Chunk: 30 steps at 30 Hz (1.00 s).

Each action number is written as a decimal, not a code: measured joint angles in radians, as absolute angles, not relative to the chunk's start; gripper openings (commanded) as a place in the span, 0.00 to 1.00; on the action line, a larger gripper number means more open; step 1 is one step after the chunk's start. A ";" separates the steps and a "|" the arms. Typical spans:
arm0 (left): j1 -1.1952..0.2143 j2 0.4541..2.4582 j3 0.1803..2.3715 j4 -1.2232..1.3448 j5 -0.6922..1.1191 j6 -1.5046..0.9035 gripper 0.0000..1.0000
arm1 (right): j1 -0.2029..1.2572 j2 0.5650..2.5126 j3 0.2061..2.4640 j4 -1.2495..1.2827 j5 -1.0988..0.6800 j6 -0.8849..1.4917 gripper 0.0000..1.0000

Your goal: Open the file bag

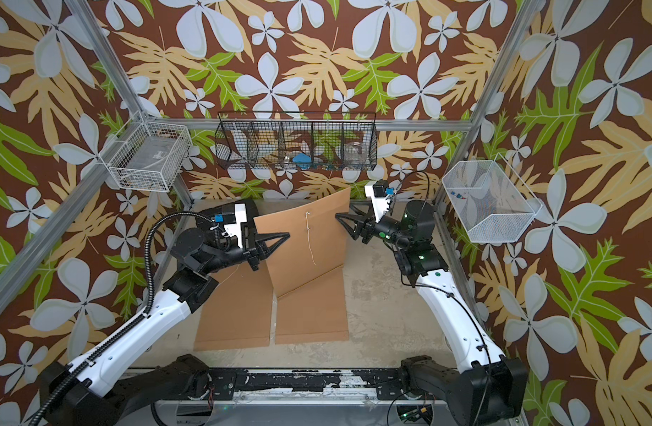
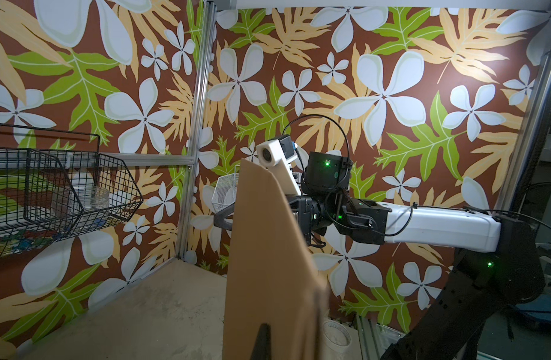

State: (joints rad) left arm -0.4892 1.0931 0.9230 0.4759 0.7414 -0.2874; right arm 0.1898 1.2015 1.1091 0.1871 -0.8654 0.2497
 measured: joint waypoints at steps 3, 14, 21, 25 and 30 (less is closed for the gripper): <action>-0.489 1.093 0.923 0.475 0.741 -0.285 0.00 | 0.190 1.201 1.106 0.202 -0.895 0.250 0.67; -0.489 1.074 0.947 0.417 0.641 -0.202 0.00 | 0.188 1.196 1.086 0.315 -0.970 0.291 0.38; -0.489 1.094 0.949 0.394 0.604 -0.174 0.00 | 0.190 1.167 1.086 0.352 -1.024 0.318 0.33; -0.489 1.108 0.947 0.388 0.608 -0.174 0.00 | 0.190 1.151 1.095 0.362 -1.025 0.329 0.35; -0.489 1.111 0.931 0.393 0.612 -0.179 0.00 | 0.190 1.124 1.102 0.366 -1.044 0.328 0.41</action>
State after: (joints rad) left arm -0.4892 1.1110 0.9310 0.3927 0.6117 -0.1787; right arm 0.1898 1.1240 1.1019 0.3656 -1.0435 0.3283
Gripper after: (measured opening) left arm 0.050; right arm 0.391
